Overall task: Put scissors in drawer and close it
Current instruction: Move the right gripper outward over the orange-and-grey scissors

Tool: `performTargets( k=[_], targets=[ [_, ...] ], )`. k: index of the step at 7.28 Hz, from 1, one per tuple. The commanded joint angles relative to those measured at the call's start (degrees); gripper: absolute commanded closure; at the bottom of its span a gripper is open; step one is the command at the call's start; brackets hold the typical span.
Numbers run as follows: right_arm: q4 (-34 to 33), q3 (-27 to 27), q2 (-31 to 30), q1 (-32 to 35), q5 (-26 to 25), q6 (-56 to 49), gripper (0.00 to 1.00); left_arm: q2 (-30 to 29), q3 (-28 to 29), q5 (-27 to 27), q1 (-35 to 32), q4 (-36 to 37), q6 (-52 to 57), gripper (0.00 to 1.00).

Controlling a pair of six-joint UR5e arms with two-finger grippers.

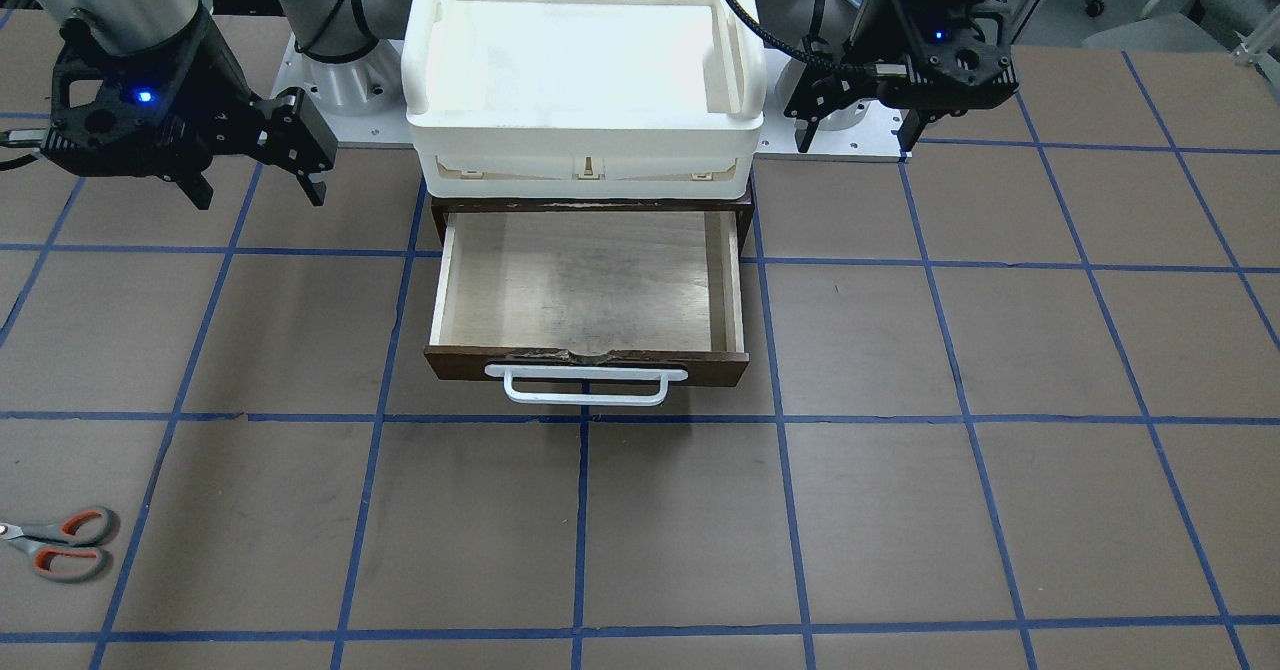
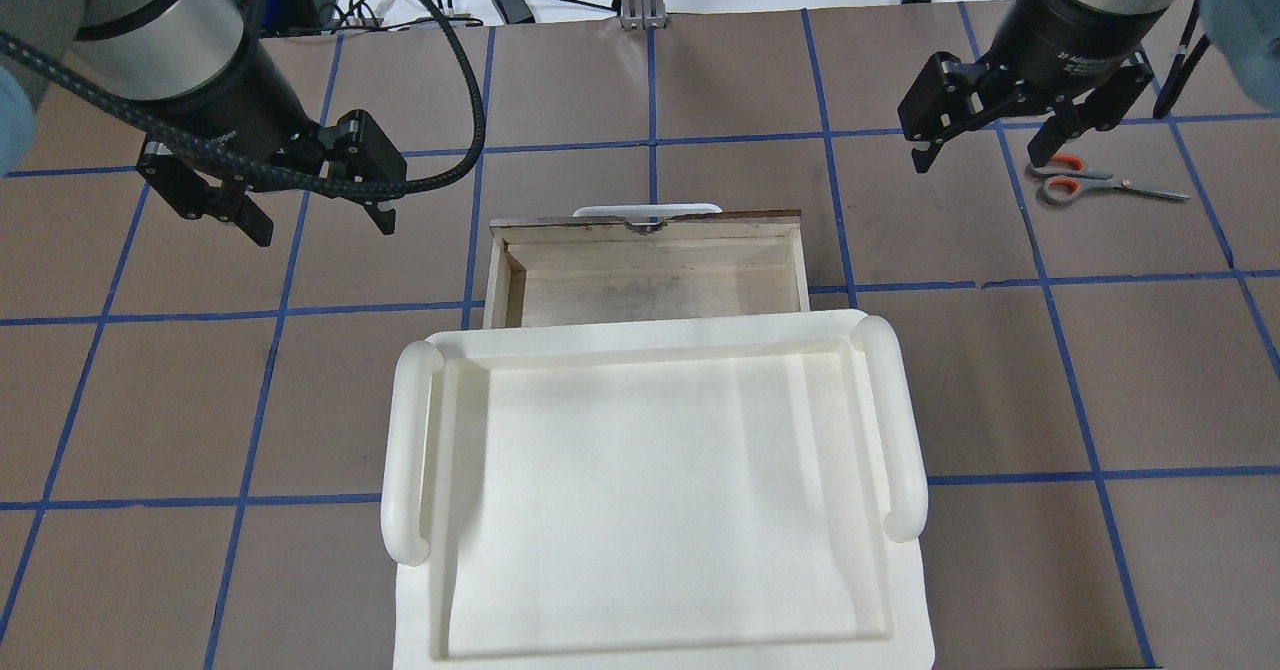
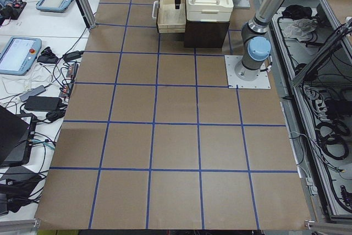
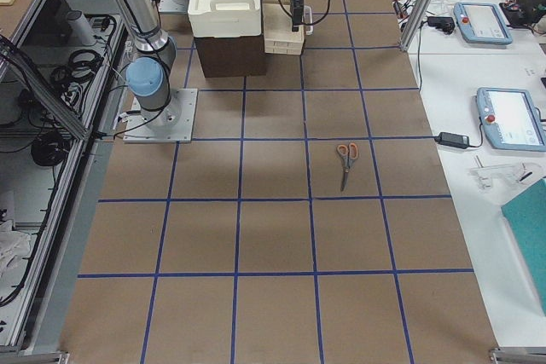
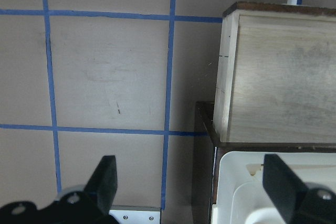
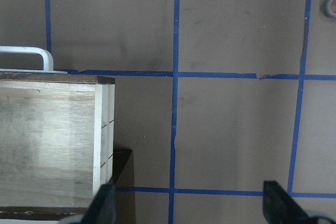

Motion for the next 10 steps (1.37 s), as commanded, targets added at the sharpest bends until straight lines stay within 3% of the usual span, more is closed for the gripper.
performTargets(
  k=[1, 4, 6, 8, 10],
  targets=[
    [0.04, 0.06, -0.06, -0.02, -0.13, -0.13, 0.0, 0.0, 0.0, 0.0, 0.0, -0.05, 0.0, 0.0],
    [-0.22, 0.41, 0.11, -0.2, -0.04, -1.97, 0.0, 0.09, 0.0, 0.0, 0.0, -0.05, 0.0, 0.0],
    [-0.41, 0.41, 0.11, -0.37, -0.21, -11.87, 0.0, 0.09, 0.0, 0.0, 0.0, -0.05, 0.0, 0.0],
    [-1.02, 0.32, -0.15, -0.72, -6.95, -14.46, 0.0, 0.09, 0.0, 0.0, 0.0, -0.05, 0.0, 0.0],
    [-4.51, 0.41, 0.29, -1.42, -8.03, -22.83, 0.0, 0.09, 0.0, 0.0, 0.0, -0.05, 0.0, 0.0]
  ],
)
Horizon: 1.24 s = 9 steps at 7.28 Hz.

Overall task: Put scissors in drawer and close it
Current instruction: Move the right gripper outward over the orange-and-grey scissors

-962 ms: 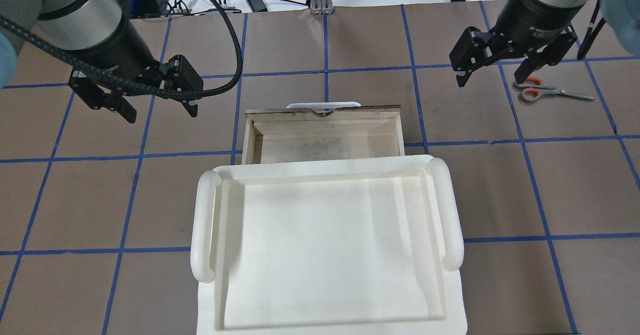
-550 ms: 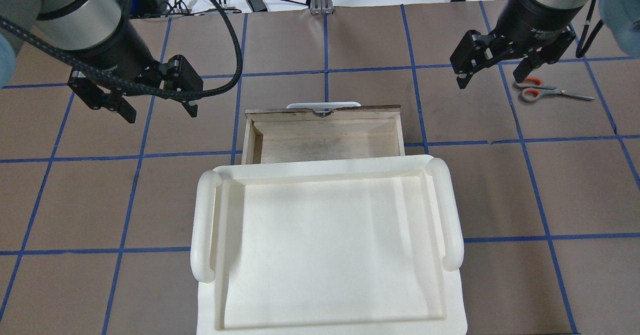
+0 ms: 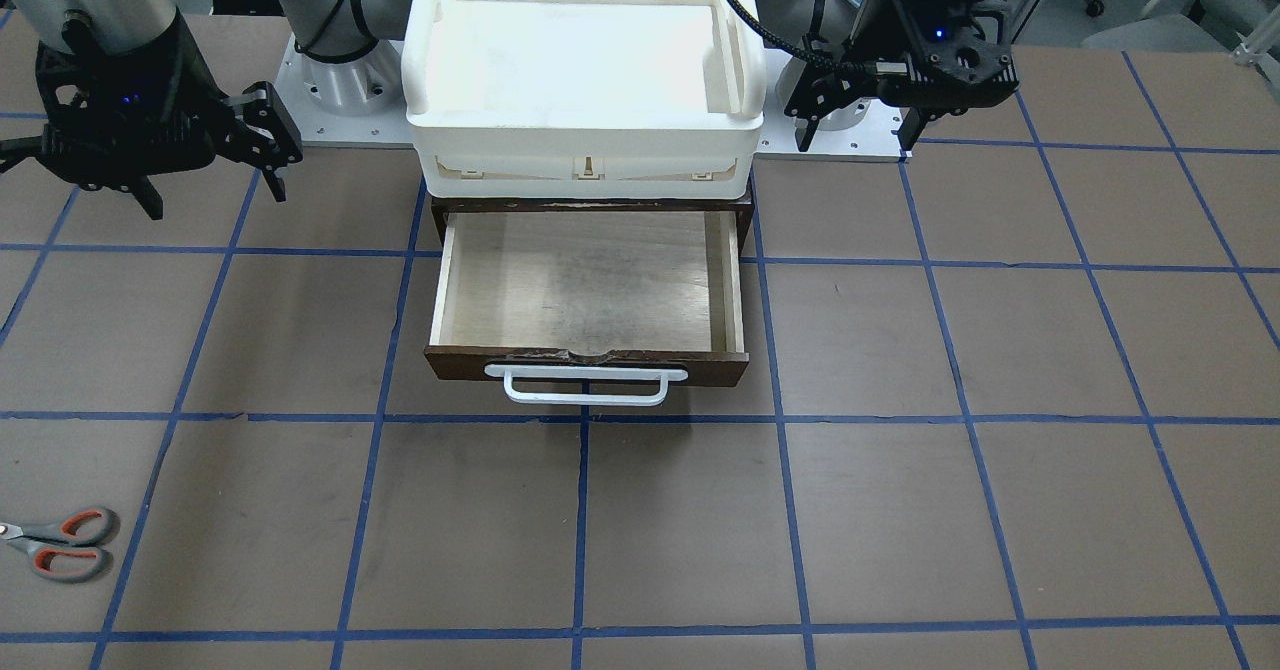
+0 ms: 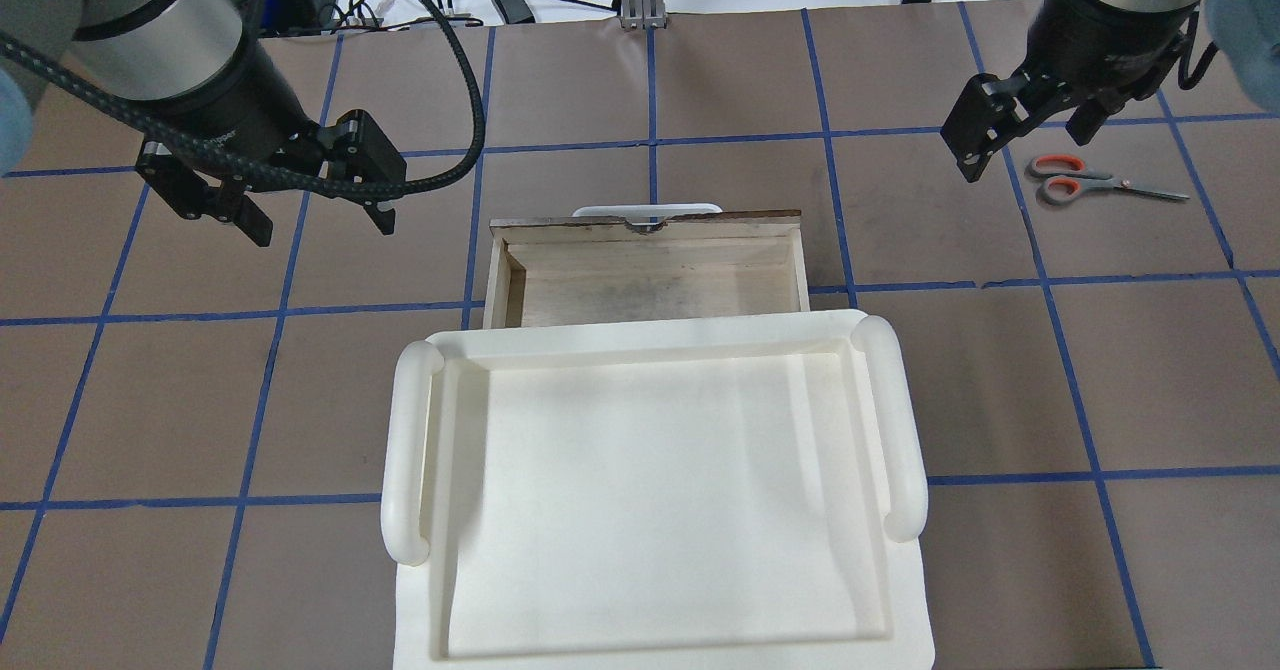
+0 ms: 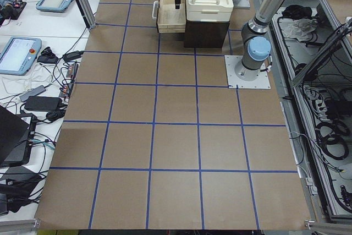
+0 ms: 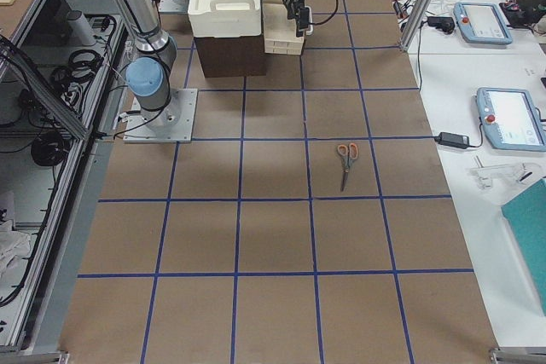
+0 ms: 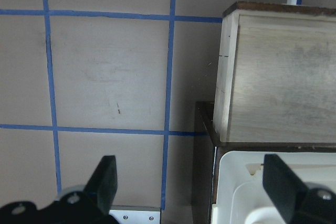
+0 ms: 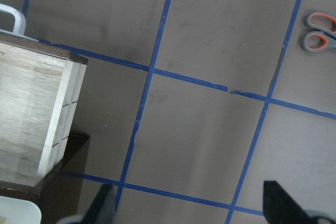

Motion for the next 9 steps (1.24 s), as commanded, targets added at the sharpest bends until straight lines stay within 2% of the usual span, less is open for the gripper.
performTargets(
  k=[1, 2, 5, 6, 7, 9],
  targets=[
    [-2.39, 0.02, 0.82, -3.08, -1.21, -11.72, 0.0, 0.0, 0.0, 0.0, 0.0, 0.0, 0.0, 0.0],
    [-2.39, 0.11, 1.35, -6.24, -0.61, -13.35, 0.0, 0.0, 0.0, 0.0, 0.0, 0.0, 0.0, 0.0],
    [-10.8, 0.02, 7.13, -15.46, 1.41, -40.44, 0.0, 0.0, 0.0, 0.0, 0.0, 0.0, 0.0, 0.0],
    [-11.7, 0.02, 10.02, -18.89, 2.81, -49.57, 0.0, 0.09, 0.0, 0.0, 0.0, 0.0, 0.0, 0.0],
    [-14.15, 0.02, 12.84, -21.01, 4.65, -56.01, 0.0, 0.09, 0.0, 0.0, 0.0, 0.0, 0.0, 0.0],
    [-21.96, 0.02, 18.29, -22.08, 4.85, -67.89, 0.0, 0.0, 0.0, 0.0, 0.0, 0.0, 0.0, 0.0]
  ],
)
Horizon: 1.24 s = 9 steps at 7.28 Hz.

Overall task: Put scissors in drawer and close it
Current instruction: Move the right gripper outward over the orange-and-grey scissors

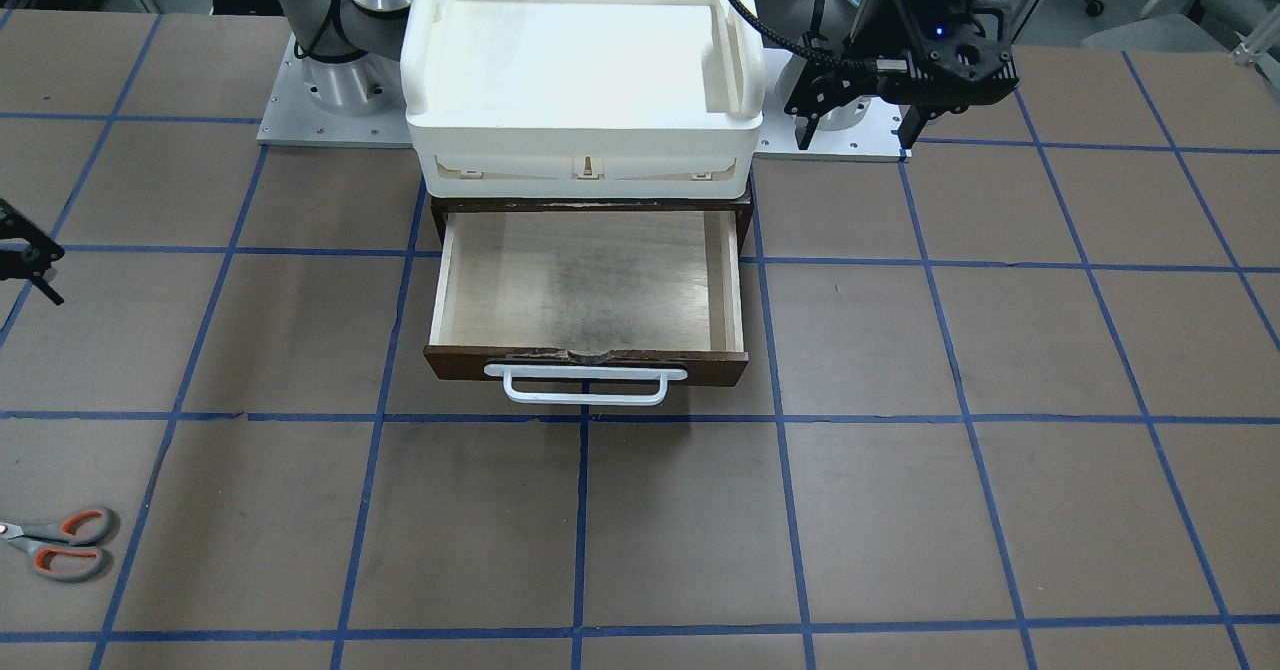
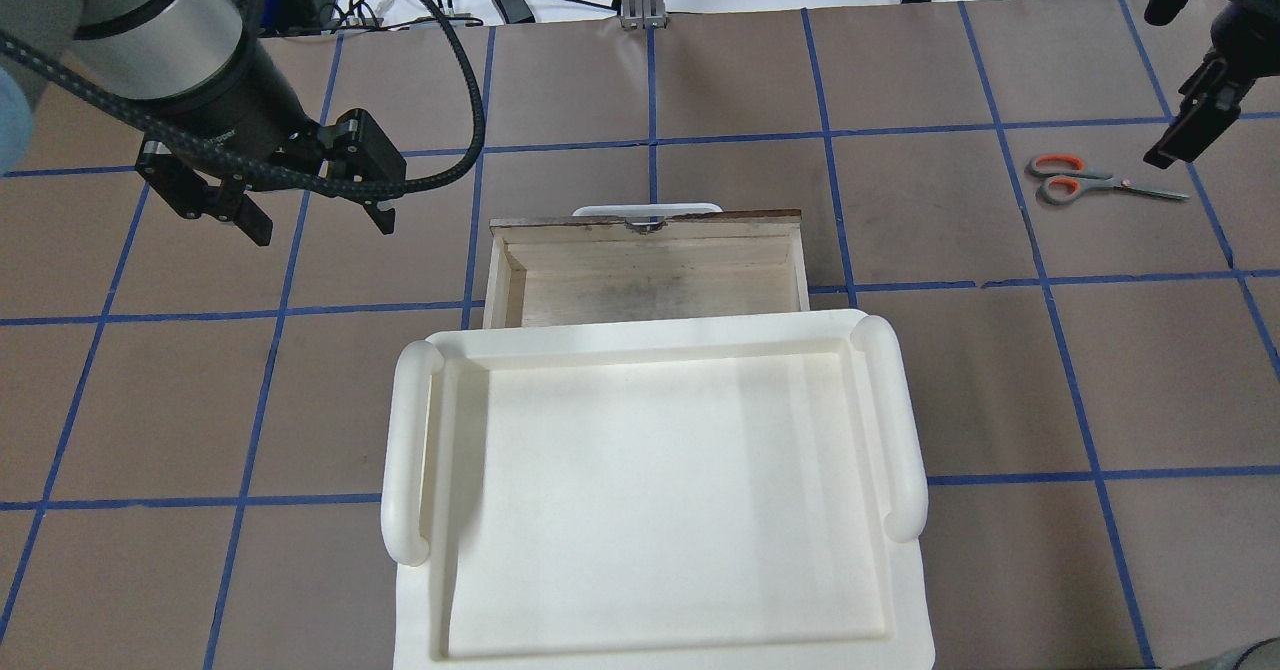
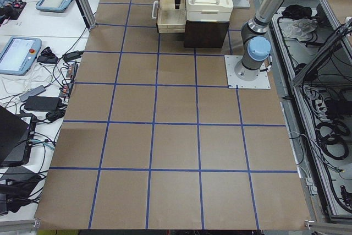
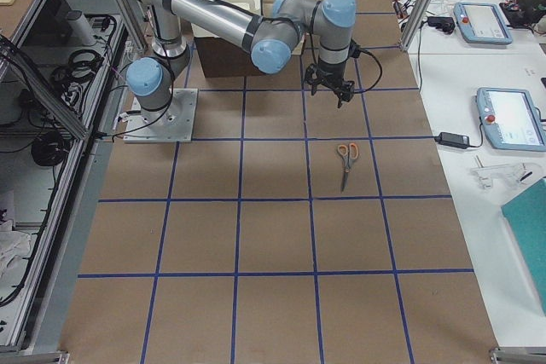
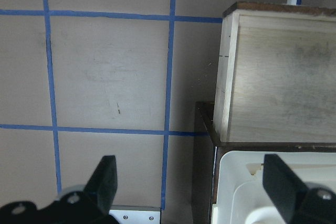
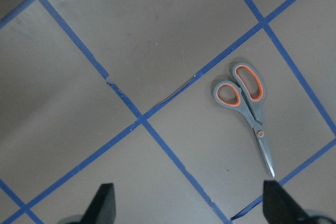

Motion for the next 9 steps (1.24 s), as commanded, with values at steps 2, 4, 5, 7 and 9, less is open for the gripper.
performTargets(
  k=[2, 4, 5, 7, 9],
  targets=[
    [-5.62, -0.09, 7.5, -4.62, 2.25, -12.84, 0.0, -0.03, 0.0, 0.0, 0.0, 0.0, 0.0, 0.0],
    [-11.32, -0.44, 12.94, -6.9, 3.49, -19.96, 0.0, 0.06, 0.0, 0.0, 0.0, 0.0, 0.0, 0.0],
    [-11.6, -0.96, 15.67, -7.44, 4.72, -21.46, 0.01, 0.06, 0.0, 0.0, 0.0, 0.0, 0.0, 0.0],
    [-14.67, -0.97, 19.02, -7.36, 4.73, -21.04, 0.01, 0.06, 0.0, 0.0, 0.0, 0.0, 0.0, 0.0],
    [-16.43, -0.97, 20.34, -7.27, 4.82, -21.56, 0.02, 0.06, 0.0, 0.0, 0.0, 0.0, 0.0, 0.0]
  ],
)
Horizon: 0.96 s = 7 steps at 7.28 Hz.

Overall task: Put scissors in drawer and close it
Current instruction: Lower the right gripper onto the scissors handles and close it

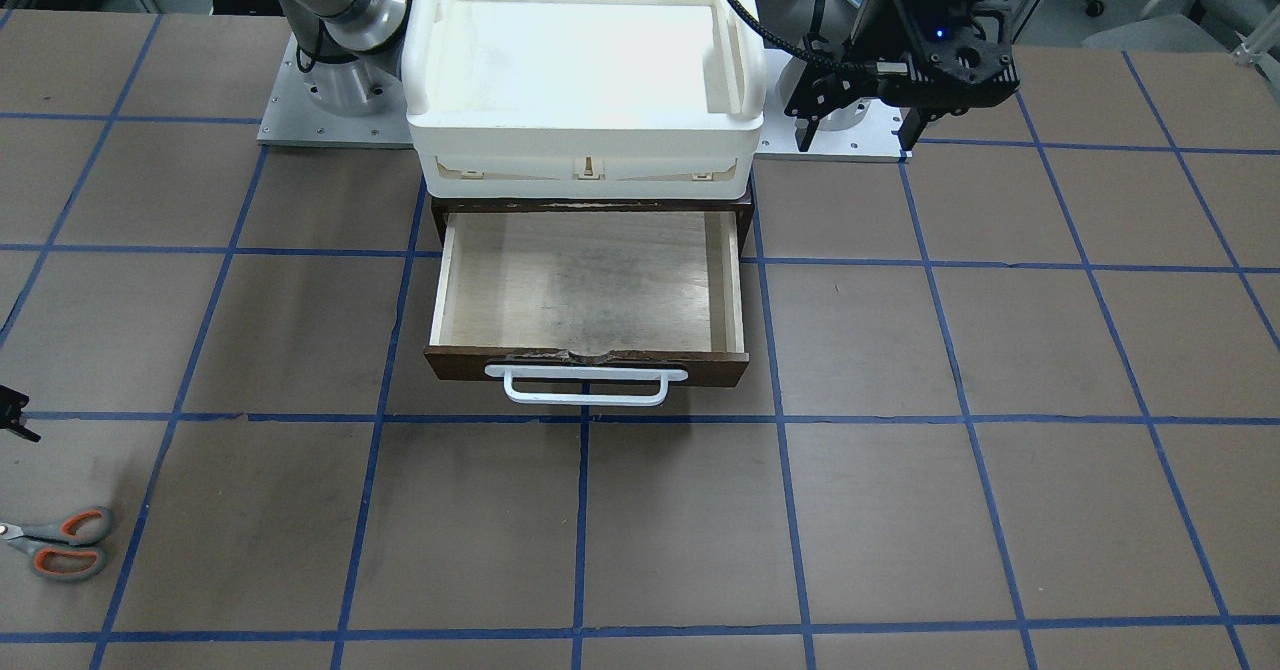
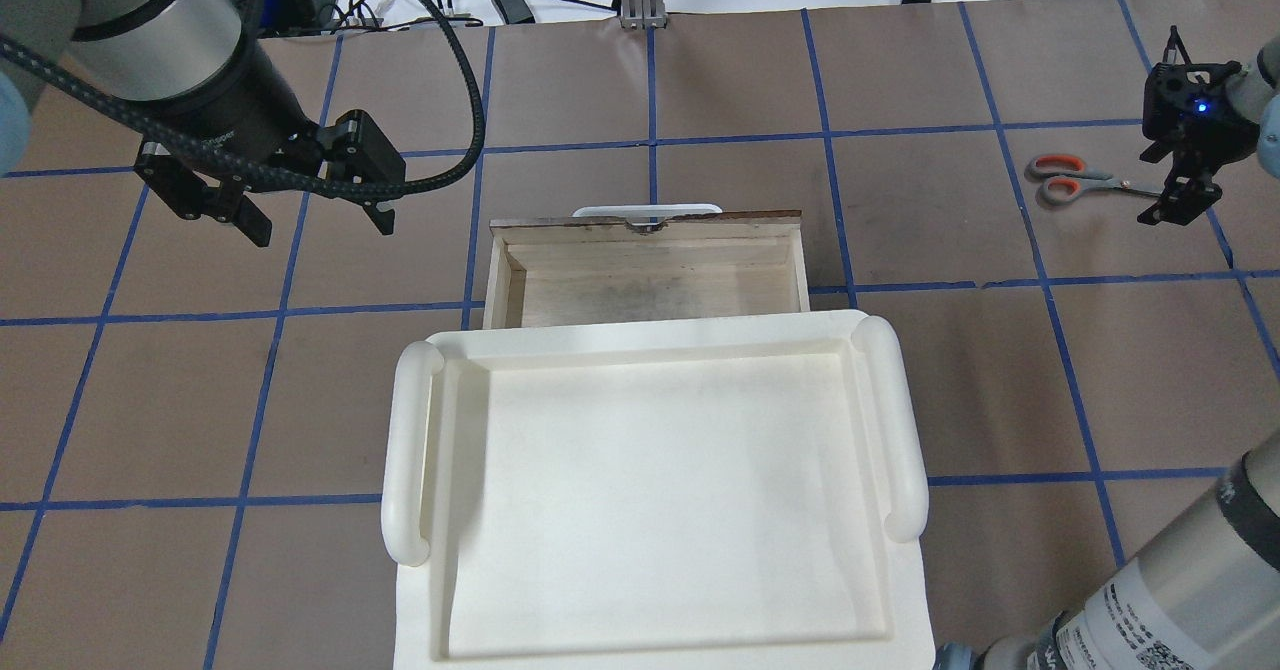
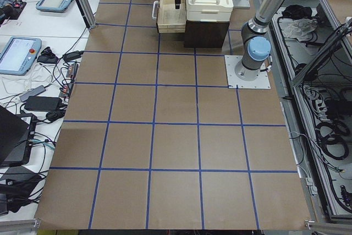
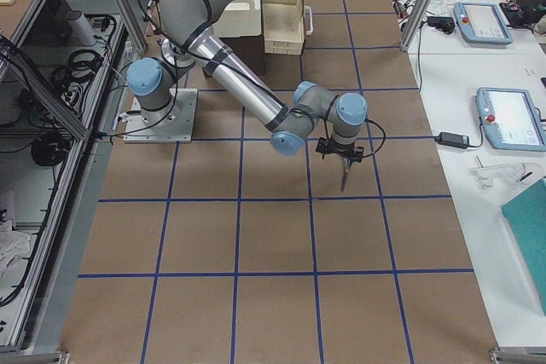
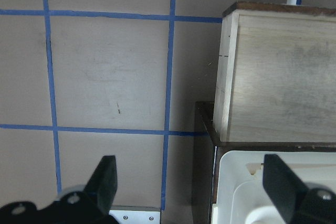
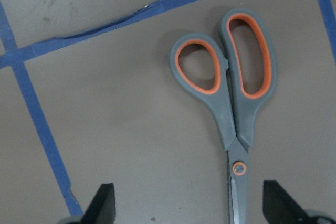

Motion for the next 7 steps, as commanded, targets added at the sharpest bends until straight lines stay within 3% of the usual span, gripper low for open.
performTargets(
  k=[1, 4, 7],
  targets=[
    [-5.21, -0.14, 2.29, 0.28, 0.09, -0.37, 0.04, 0.0, 0.0, 0.0, 0.0, 0.0, 0.0, 0.0],
    [-5.69, -1.19, 3.08, 1.69, 0.09, -0.46, 0.04, 0.0, 0.0, 0.0, 0.0, 0.0, 0.0, 0.0],
    [-5.52, -3.65, 5.02, 1.69, 0.09, -4.58, 0.1, 0.0, 0.0, 0.0, 0.0, 0.0, 0.0, 0.0]
  ],
)
